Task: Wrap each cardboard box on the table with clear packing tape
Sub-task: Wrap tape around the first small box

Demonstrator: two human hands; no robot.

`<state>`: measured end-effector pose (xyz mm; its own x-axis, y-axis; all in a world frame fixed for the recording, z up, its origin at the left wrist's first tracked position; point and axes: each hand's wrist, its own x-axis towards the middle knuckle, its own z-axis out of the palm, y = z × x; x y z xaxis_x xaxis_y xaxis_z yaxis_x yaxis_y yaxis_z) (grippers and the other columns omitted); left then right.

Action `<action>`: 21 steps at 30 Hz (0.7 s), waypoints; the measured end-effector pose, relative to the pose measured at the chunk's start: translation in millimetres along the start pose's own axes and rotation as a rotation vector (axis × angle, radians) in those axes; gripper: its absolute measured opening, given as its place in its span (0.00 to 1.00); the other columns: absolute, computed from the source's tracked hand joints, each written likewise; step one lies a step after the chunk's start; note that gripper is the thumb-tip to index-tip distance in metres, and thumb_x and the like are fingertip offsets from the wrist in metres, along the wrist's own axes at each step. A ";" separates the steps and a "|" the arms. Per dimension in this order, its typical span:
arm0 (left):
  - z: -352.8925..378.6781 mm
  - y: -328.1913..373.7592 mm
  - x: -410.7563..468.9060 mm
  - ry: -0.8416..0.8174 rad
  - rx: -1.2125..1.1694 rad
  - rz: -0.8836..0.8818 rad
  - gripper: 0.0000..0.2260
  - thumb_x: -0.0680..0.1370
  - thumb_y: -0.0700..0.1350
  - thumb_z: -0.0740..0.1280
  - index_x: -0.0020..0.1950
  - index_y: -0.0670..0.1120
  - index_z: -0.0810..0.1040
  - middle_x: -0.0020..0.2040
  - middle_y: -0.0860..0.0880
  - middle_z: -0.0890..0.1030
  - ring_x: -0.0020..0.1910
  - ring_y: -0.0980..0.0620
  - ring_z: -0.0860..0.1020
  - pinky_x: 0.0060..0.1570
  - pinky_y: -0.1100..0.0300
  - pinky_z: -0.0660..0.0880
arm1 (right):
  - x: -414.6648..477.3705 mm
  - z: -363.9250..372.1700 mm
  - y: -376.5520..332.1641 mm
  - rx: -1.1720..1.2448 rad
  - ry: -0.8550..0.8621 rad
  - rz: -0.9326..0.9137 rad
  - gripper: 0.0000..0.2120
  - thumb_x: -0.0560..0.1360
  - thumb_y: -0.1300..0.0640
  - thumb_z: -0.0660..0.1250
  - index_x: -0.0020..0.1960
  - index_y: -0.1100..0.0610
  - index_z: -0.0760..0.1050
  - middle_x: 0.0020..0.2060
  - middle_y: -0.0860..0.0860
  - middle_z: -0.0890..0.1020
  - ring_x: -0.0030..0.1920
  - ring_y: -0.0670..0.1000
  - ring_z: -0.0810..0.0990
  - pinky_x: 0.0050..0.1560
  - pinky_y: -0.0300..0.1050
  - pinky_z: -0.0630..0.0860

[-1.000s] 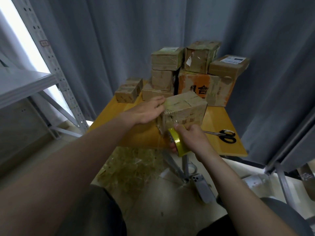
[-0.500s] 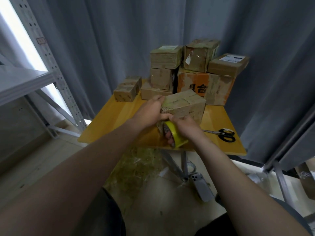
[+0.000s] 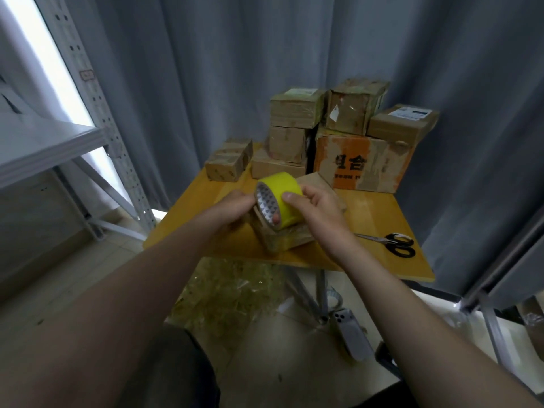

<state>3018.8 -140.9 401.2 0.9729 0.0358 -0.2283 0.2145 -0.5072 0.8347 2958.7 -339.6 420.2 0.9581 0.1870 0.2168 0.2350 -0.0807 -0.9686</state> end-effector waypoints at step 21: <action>34.4 -26.2 -8.0 0.198 0.151 0.346 0.61 0.59 0.63 0.81 0.83 0.57 0.49 0.78 0.49 0.58 0.77 0.45 0.61 0.74 0.45 0.66 | 14.9 6.8 -16.1 0.003 0.266 0.150 0.28 0.74 0.38 0.73 0.46 0.66 0.83 0.41 0.61 0.87 0.43 0.60 0.87 0.51 0.57 0.84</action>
<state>3002.4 -157.4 363.9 0.9863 -0.0017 0.1649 -0.1280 -0.6382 0.7592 2968.0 -328.9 438.3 0.9914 -0.0901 0.0947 0.0871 -0.0856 -0.9925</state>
